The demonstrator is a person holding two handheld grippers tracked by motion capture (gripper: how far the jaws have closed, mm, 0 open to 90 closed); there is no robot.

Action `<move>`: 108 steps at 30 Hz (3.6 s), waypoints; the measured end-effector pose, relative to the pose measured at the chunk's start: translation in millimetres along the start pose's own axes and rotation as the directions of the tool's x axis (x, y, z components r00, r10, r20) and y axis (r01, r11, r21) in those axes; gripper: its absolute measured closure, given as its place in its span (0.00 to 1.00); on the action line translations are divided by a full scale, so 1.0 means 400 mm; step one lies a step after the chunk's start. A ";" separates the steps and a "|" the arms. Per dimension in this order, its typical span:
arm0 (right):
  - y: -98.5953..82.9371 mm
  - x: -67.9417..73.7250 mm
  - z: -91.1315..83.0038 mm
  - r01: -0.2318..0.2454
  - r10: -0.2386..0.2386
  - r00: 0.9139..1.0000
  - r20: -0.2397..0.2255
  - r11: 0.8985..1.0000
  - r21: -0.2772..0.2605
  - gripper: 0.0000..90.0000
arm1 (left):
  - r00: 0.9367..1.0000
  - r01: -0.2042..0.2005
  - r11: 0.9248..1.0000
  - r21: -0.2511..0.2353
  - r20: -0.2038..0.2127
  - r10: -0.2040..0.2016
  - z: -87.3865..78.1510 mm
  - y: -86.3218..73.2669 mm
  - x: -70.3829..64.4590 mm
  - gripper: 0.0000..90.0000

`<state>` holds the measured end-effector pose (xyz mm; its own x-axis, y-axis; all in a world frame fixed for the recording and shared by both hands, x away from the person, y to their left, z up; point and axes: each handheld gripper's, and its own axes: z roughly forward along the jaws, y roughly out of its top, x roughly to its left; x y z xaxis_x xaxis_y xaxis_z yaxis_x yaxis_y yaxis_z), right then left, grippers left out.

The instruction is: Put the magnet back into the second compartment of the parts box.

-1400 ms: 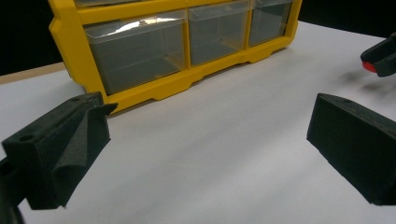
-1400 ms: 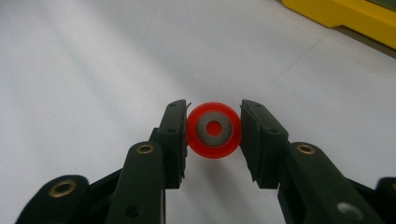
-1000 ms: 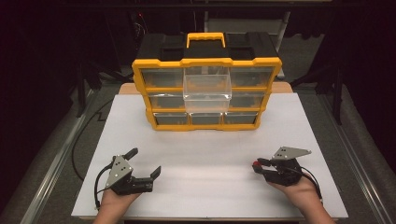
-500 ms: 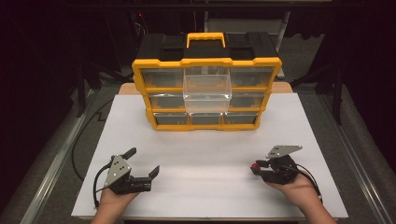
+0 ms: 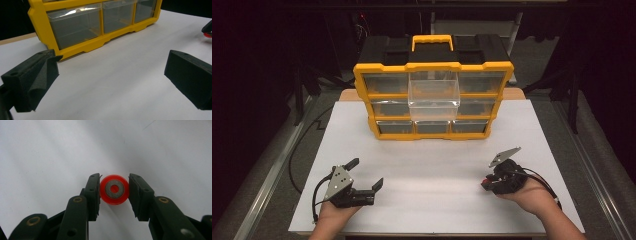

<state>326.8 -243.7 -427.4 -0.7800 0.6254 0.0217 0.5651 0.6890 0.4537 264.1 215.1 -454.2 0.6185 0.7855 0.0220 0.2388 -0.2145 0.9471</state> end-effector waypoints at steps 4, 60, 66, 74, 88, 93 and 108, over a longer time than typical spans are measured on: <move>0.005 0.000 0.004 0.014 -0.013 1.000 -0.005 0.999 0.037 0.72 | 1.000 0.002 1.000 0.001 -0.002 -0.002 -0.002 -0.001 0.002 0.01; 0.188 0.010 -0.191 0.172 -0.147 0.981 -0.126 0.961 0.218 0.72 | 1.000 -0.016 1.000 0.008 0.013 0.016 0.001 -0.003 -0.008 0.01; 0.209 0.011 -0.220 0.174 -0.146 0.980 -0.137 0.960 0.218 0.72 | 1.000 -0.017 1.000 0.008 0.020 0.016 0.001 -0.003 -0.009 0.01; 0.234 0.013 -0.251 0.186 -0.156 0.977 -0.142 0.956 0.227 0.72 | 1.000 -0.019 1.000 0.006 0.024 0.018 0.000 -0.003 -0.010 0.01; 0.290 0.028 -0.315 0.202 -0.180 0.977 -0.111 0.950 0.239 0.72 | 1.000 -0.016 1.000 0.005 0.027 0.016 -0.001 -0.003 -0.010 0.01; 0.315 0.034 -0.343 0.211 -0.191 0.976 -0.109 0.950 0.230 0.72 | 0.999 -0.018 1.000 0.006 0.031 0.017 -0.001 -0.003 -0.011 0.01; 0.369 0.039 -0.395 0.238 -0.218 0.970 -0.106 0.943 0.233 0.72 | 0.999 -0.022 1.000 0.007 0.034 0.022 0.000 -0.003 -0.012 0.01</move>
<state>355.7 -190.1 -219.4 -0.9085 0.4176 0.0165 0.4103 0.8837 0.2252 260.8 211.3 -455.5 0.6488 0.7602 0.0320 0.2298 -0.2359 0.9442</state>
